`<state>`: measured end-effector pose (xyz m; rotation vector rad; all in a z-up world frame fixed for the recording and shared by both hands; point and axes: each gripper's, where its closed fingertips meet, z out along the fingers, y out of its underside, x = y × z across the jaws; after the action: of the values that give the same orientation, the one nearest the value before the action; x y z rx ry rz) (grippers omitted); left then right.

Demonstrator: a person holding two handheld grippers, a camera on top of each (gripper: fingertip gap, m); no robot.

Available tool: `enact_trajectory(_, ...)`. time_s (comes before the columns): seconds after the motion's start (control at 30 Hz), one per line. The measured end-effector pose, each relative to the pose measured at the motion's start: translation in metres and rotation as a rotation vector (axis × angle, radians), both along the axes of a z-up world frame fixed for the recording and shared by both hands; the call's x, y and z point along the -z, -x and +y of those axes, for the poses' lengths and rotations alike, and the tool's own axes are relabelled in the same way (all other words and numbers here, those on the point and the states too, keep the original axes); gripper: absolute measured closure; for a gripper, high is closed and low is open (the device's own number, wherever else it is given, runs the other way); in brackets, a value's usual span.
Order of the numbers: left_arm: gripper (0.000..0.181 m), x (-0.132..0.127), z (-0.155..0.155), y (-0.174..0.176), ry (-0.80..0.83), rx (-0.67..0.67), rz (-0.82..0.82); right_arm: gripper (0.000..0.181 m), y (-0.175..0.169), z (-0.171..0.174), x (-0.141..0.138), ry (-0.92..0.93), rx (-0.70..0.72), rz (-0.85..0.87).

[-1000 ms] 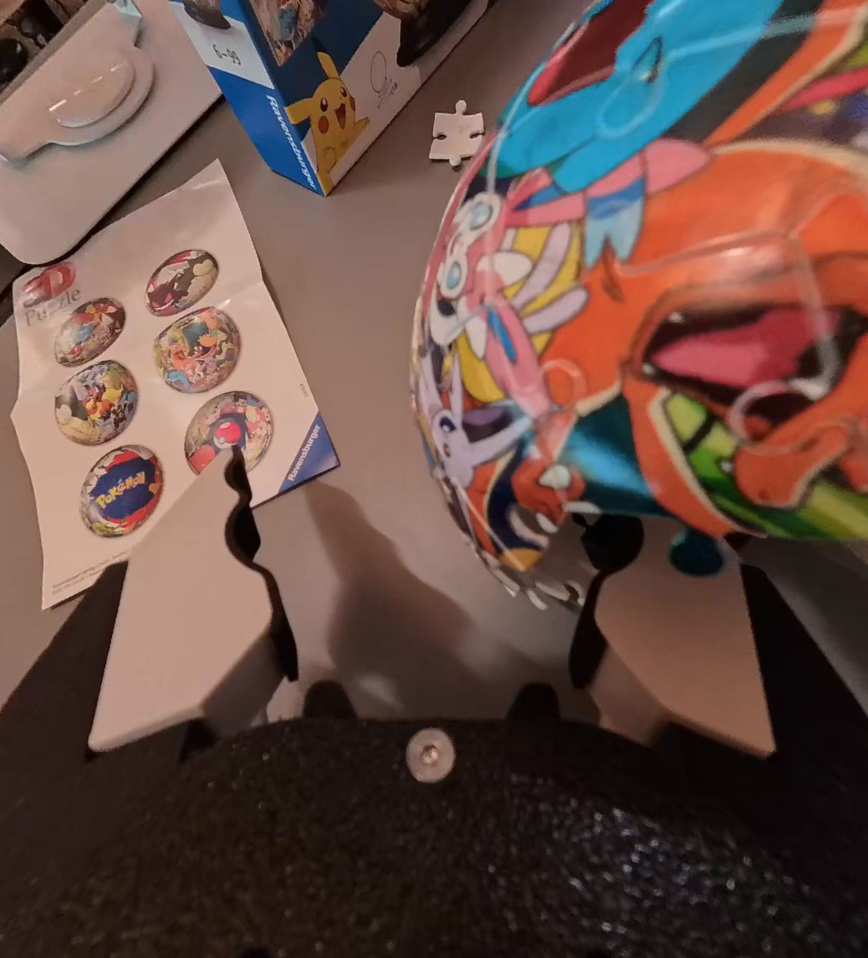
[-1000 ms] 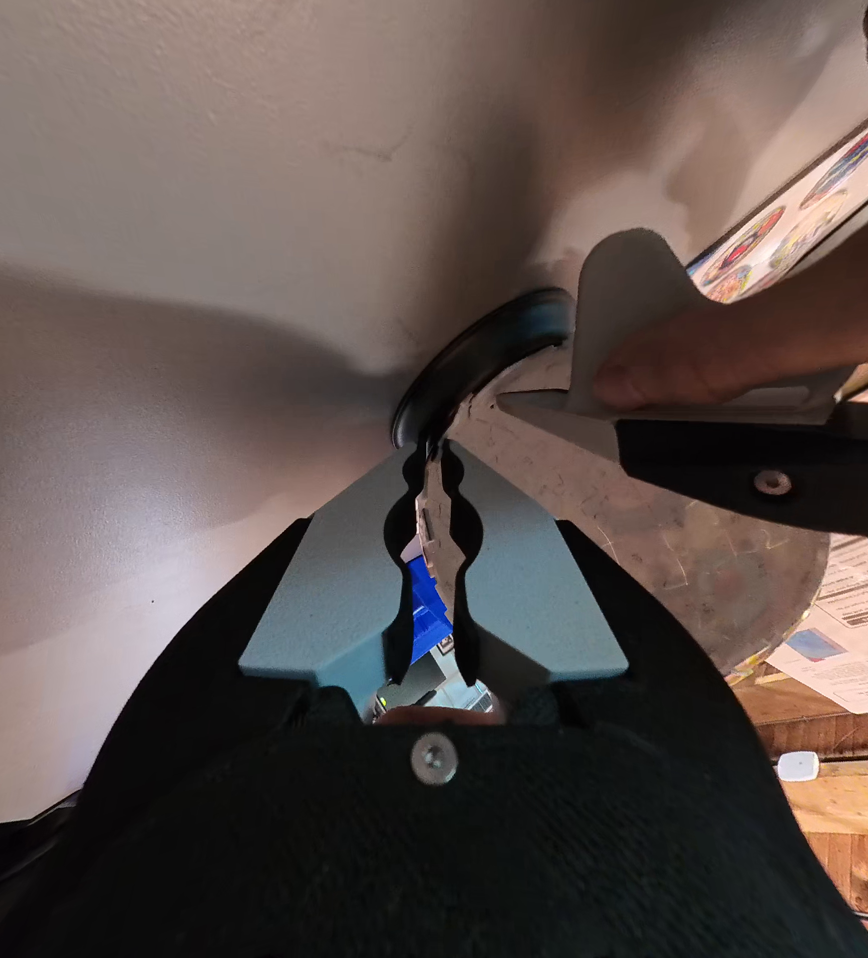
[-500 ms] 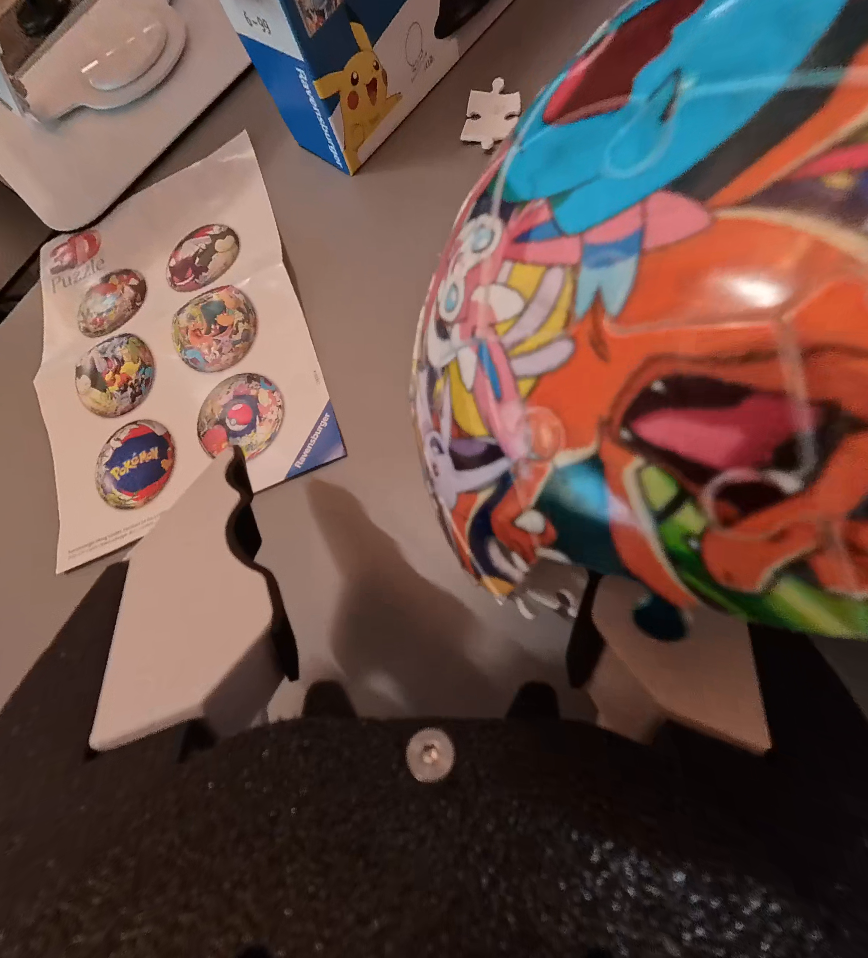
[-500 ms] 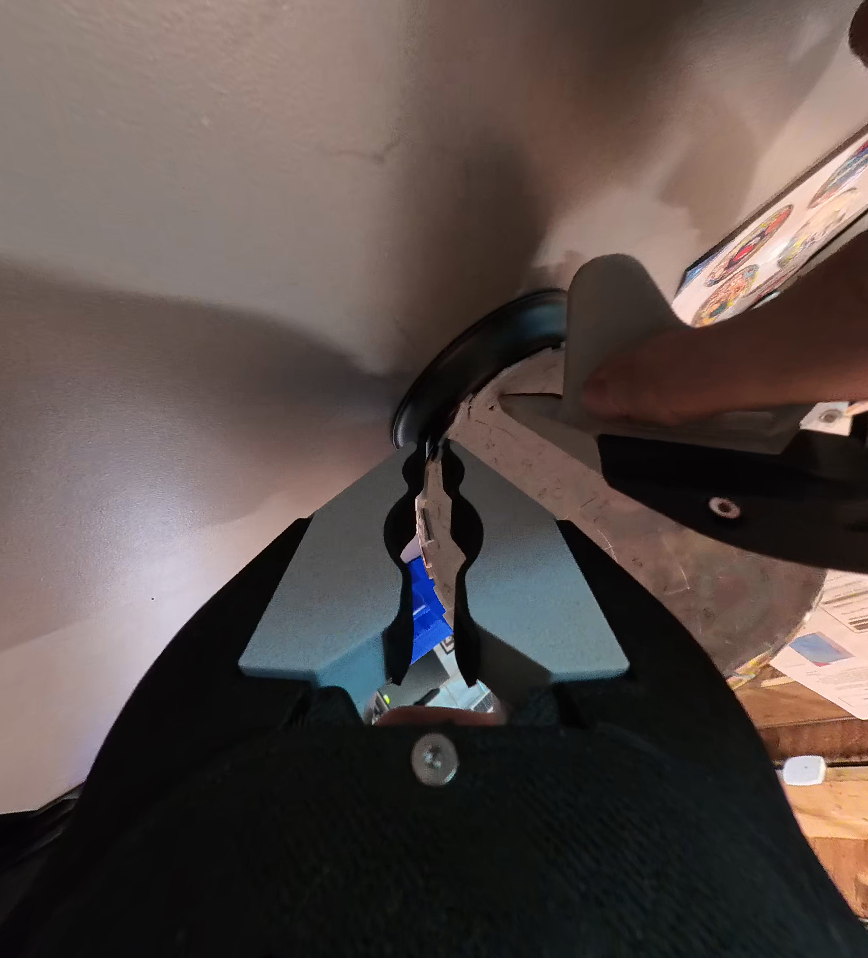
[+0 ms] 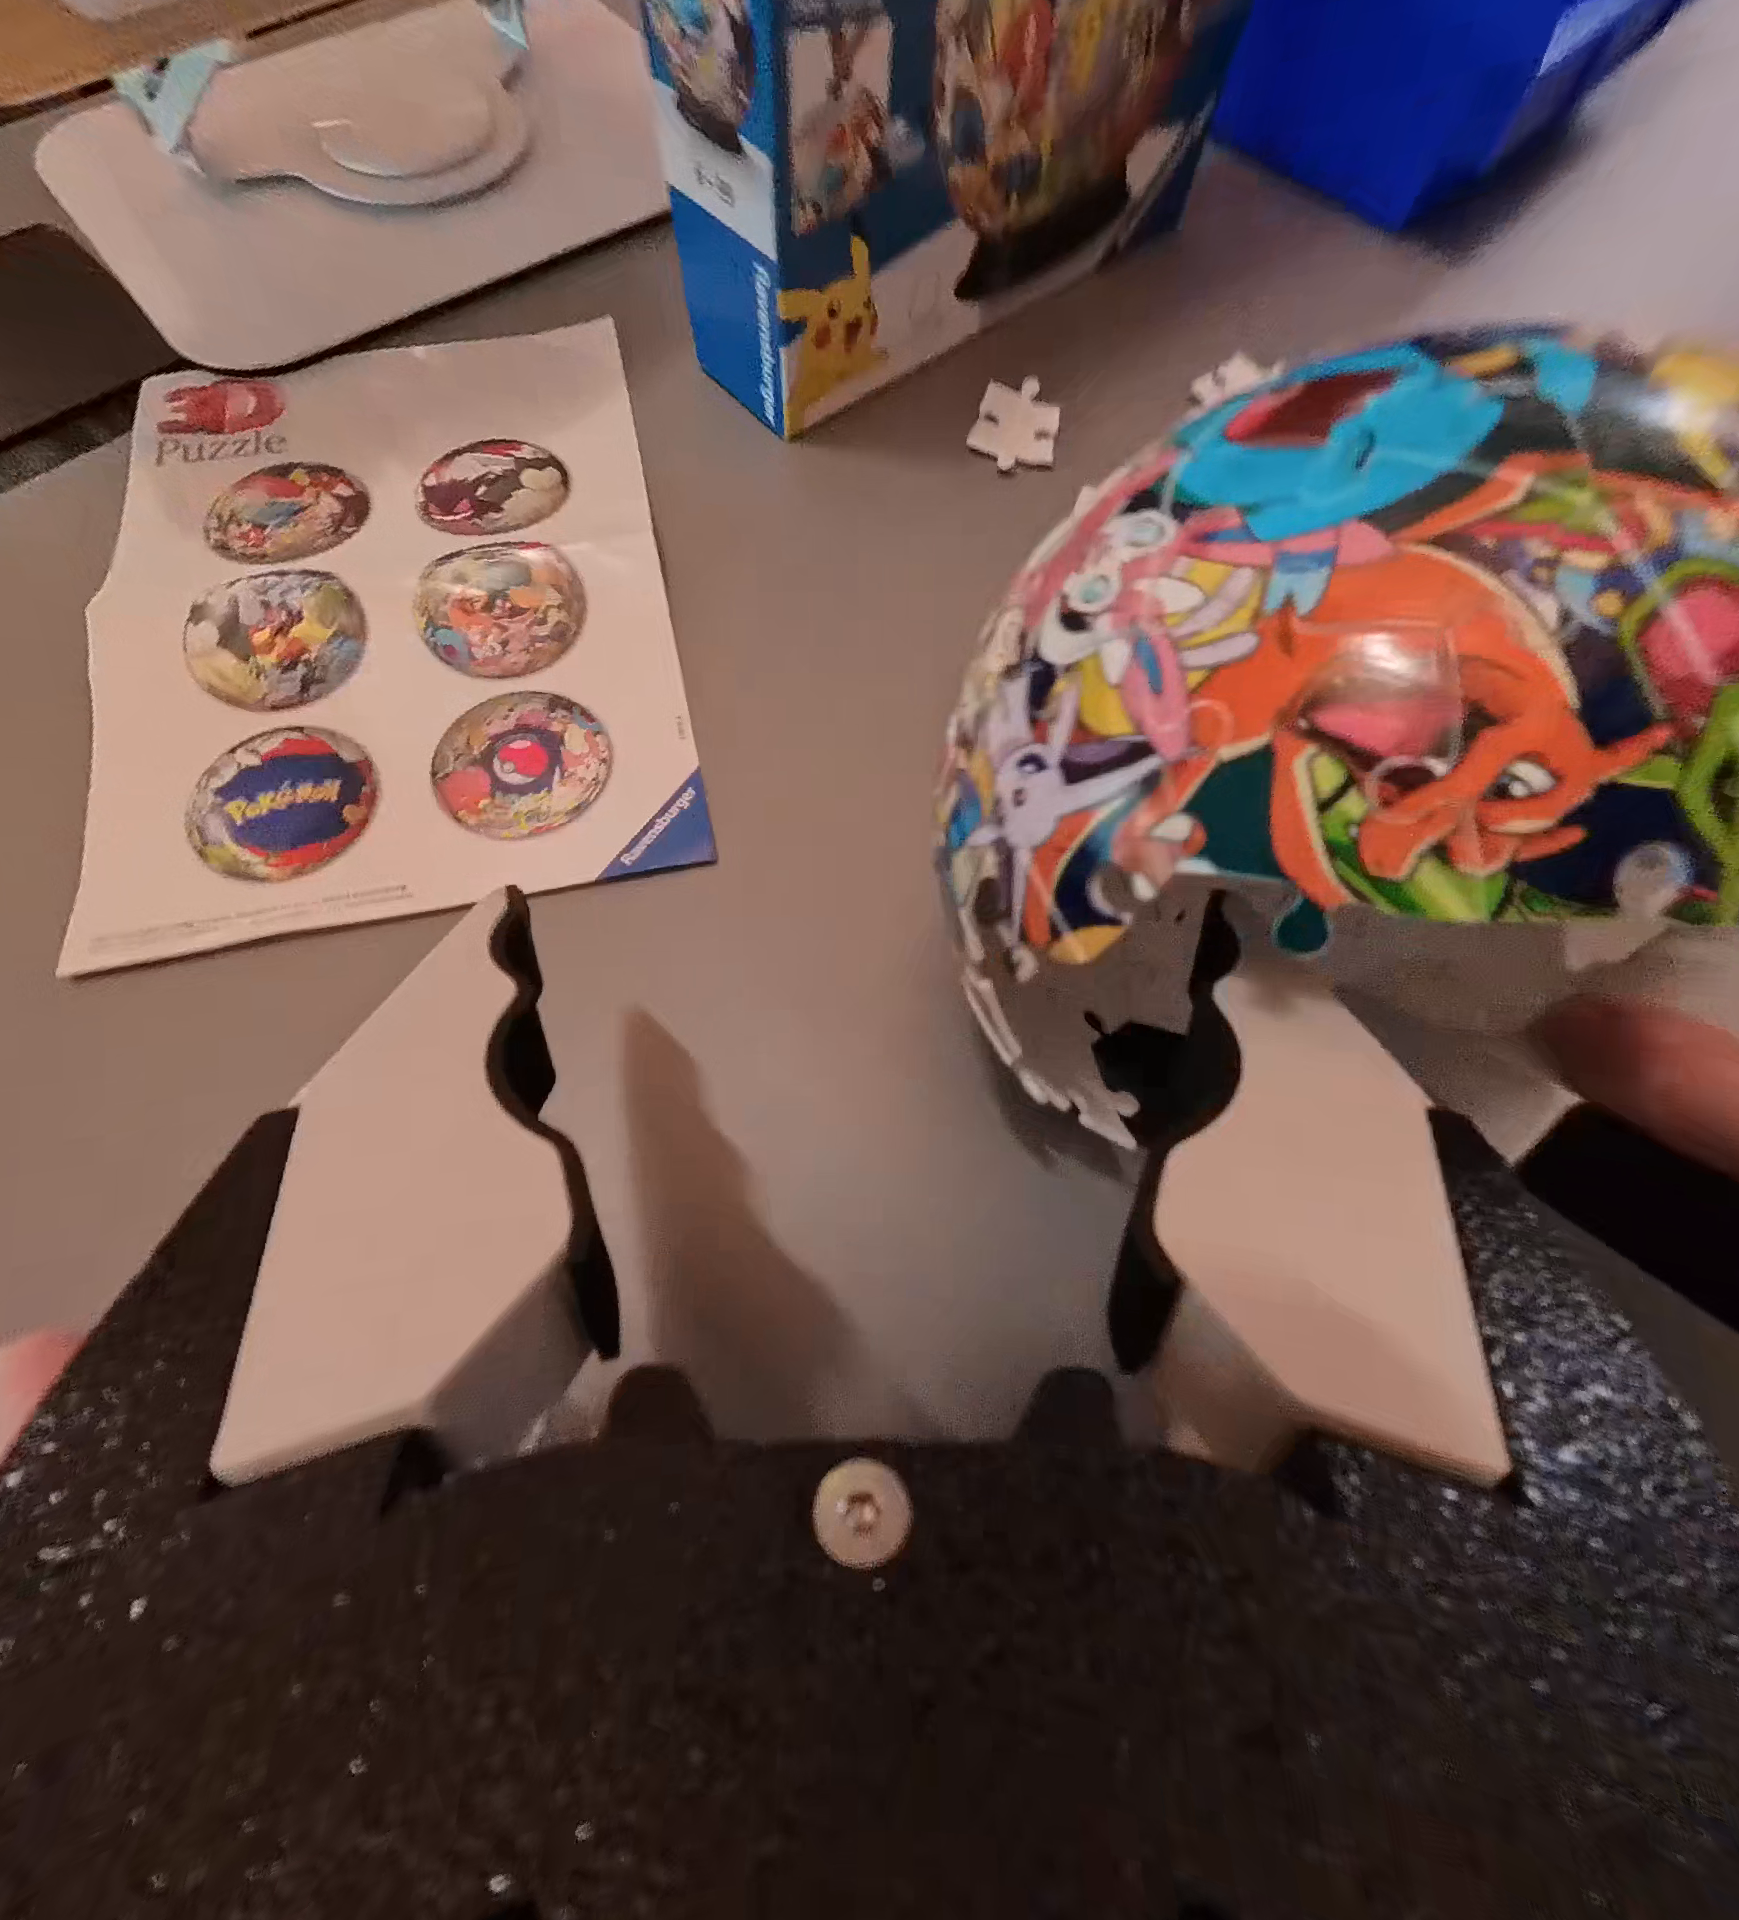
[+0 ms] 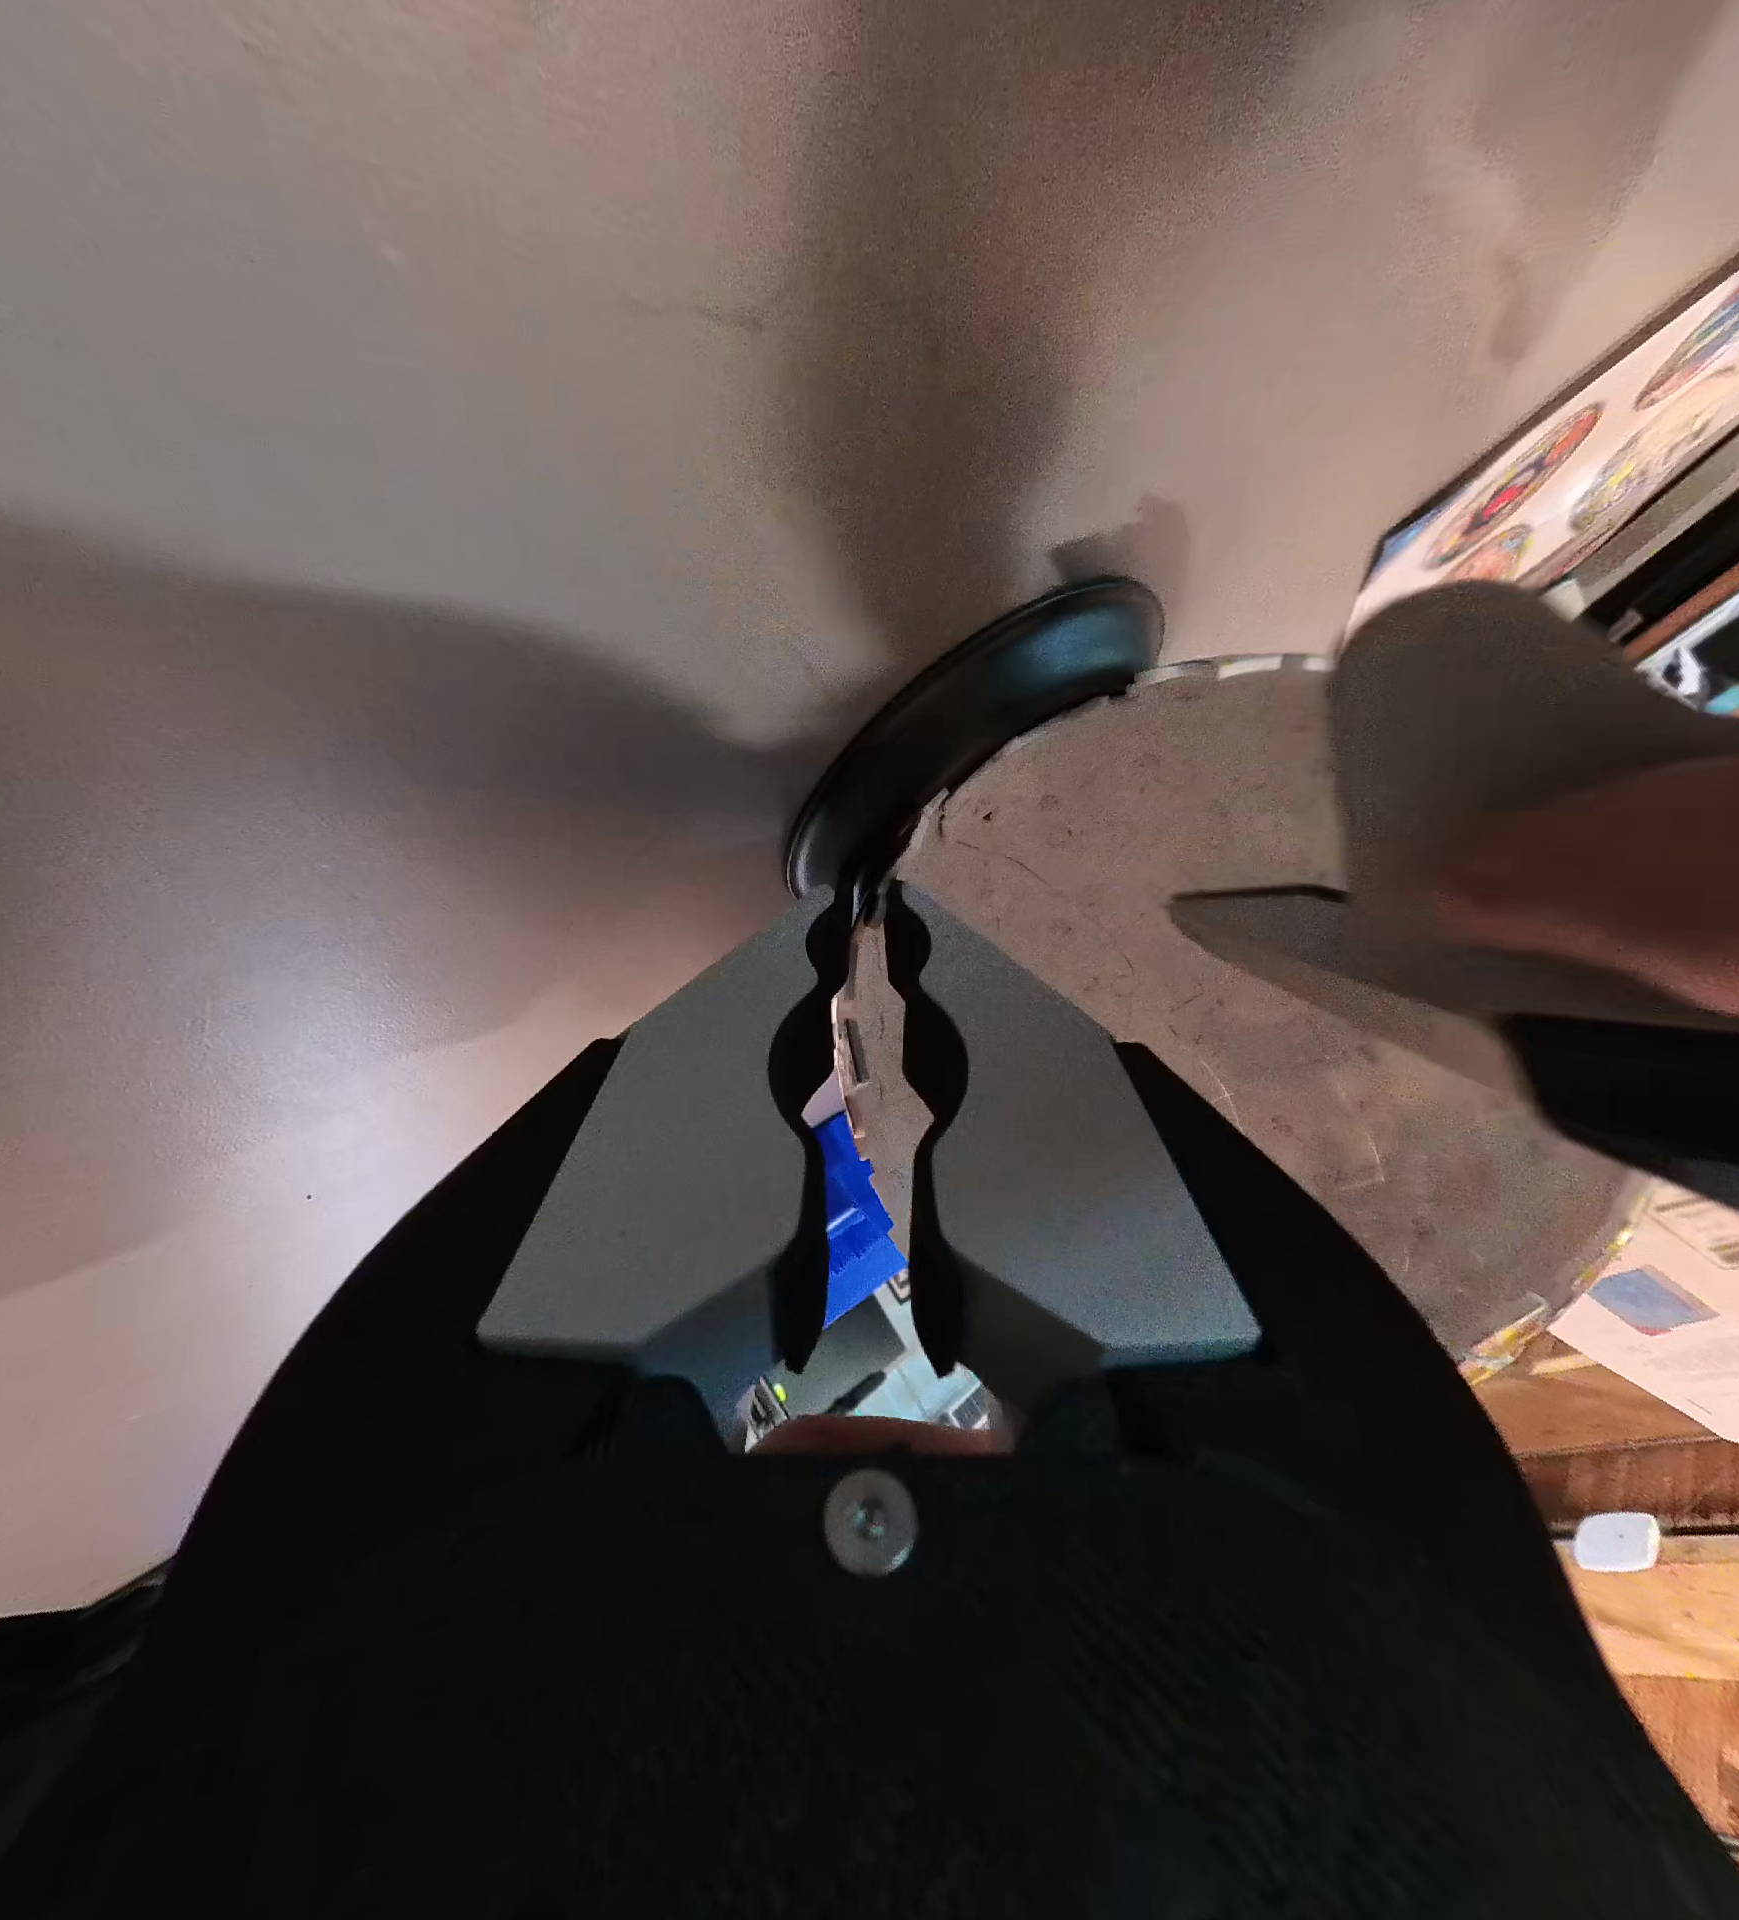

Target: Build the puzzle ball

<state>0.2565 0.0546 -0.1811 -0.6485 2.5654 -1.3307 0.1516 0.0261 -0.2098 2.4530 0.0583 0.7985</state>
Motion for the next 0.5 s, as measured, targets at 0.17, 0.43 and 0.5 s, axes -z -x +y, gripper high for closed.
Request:
enact_trajectory(0.17, 0.065, 0.0, 0.019, 0.004, 0.053, -0.043, 0.113, 0.177, 0.0, 0.001, 0.001, 0.003, -0.006, 0.003)
enact_trajectory(0.43, 0.071, 0.019, 0.017, 0.02, -0.061, 0.017, -0.036, 0.177, -0.001, 0.002, 0.002, 0.009, -0.003, 0.005)
enact_trajectory(0.5, 0.07, 0.02, 0.009, 0.024, -0.069, 0.041, -0.076, 0.177, -0.001, 0.002, 0.002, 0.007, -0.004, 0.003)
